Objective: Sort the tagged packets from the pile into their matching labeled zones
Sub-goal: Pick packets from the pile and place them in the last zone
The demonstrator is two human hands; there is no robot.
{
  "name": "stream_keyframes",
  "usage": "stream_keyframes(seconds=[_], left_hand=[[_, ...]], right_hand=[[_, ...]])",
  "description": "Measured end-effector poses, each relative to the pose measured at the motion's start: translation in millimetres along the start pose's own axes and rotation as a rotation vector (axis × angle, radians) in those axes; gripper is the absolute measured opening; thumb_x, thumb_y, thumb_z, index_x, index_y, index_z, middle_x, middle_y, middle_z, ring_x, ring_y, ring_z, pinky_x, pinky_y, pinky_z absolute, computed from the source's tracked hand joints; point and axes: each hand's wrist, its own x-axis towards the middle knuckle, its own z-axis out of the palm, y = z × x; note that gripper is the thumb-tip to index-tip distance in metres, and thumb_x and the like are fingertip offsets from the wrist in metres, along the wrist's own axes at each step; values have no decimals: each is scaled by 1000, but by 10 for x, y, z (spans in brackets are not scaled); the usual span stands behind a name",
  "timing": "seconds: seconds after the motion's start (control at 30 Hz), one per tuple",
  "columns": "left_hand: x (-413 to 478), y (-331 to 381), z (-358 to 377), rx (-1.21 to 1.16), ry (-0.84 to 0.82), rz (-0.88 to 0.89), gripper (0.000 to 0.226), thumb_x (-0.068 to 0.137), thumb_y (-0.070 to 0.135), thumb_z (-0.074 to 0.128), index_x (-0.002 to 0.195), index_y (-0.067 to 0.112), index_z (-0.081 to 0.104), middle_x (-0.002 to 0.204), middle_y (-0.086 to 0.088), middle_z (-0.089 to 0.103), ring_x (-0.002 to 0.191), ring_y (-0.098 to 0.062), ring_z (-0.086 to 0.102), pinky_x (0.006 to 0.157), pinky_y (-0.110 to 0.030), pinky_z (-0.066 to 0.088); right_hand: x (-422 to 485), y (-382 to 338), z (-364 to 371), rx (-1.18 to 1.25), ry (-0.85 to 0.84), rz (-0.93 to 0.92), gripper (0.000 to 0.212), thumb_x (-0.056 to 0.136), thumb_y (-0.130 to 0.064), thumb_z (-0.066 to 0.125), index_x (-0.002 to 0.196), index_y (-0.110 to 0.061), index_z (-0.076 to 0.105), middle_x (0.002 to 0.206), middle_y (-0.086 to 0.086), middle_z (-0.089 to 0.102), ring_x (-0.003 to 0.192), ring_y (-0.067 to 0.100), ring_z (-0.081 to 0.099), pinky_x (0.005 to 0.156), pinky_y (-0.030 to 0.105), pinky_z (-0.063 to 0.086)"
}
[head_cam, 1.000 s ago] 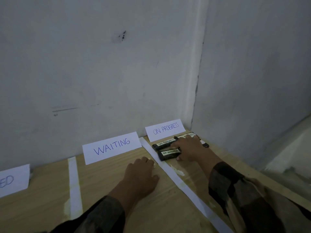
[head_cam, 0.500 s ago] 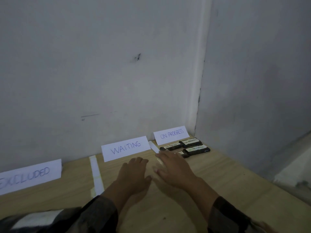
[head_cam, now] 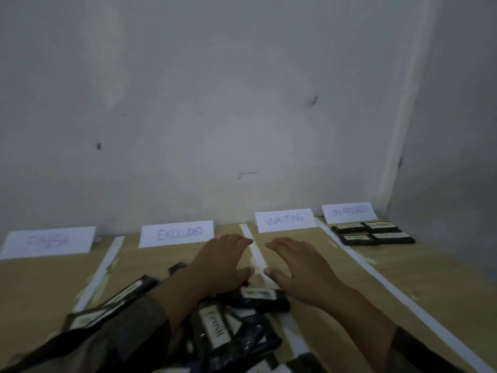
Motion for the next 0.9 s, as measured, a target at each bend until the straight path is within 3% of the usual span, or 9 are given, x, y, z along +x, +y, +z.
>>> stream_keyframes(seconds=[0.17,0.37,0.57,0.67,0.77,0.9], left_hand=[[-710,-424,-169,30,27,-80,81,74,67,22,142,25,34,144,4,42,132,-15,38,104,-29,32],[-1417,-735,-383,-6,37,-177,82,71,69,23,139,27,39,137,4,50,124,-16,47,100,-31,36],[-2035,-971,-467,-87,66,-203,59,83,59,43,135,30,45,130,11,54,117,-10,51,90,-23,37],[-2295,-1048,-472,-146,43,-228,55,83,60,44,131,31,47,111,19,51,107,-8,52,82,-21,36],[-2555,-1126,-463,-199,55,-234,59,78,67,37,126,35,48,114,17,53,107,-5,50,90,-29,43],[-2856,-1194,-423,-230,70,-222,50,76,65,52,121,42,51,119,20,49,111,2,45,92,-26,43]], right_hand=[[47,-675,54,40,-19,-119,58,90,-56,43,141,-31,36,147,-13,36,134,9,31,107,27,23],[107,-1340,145,98,-72,-219,54,91,-55,46,139,-32,39,142,-14,41,128,10,39,98,27,33],[60,-1852,287,120,-134,-335,53,90,-56,47,136,-32,42,137,-14,44,123,10,43,94,27,36],[6,-2067,350,123,-164,-389,53,90,-55,47,137,-31,42,137,-11,45,123,12,43,96,29,35],[-55,-2230,461,103,-179,-450,57,85,-64,41,133,-33,44,134,-12,47,122,11,44,101,34,34],[-178,-2345,551,61,-224,-489,59,83,-69,45,132,-35,42,134,-15,43,124,9,38,107,36,26]])
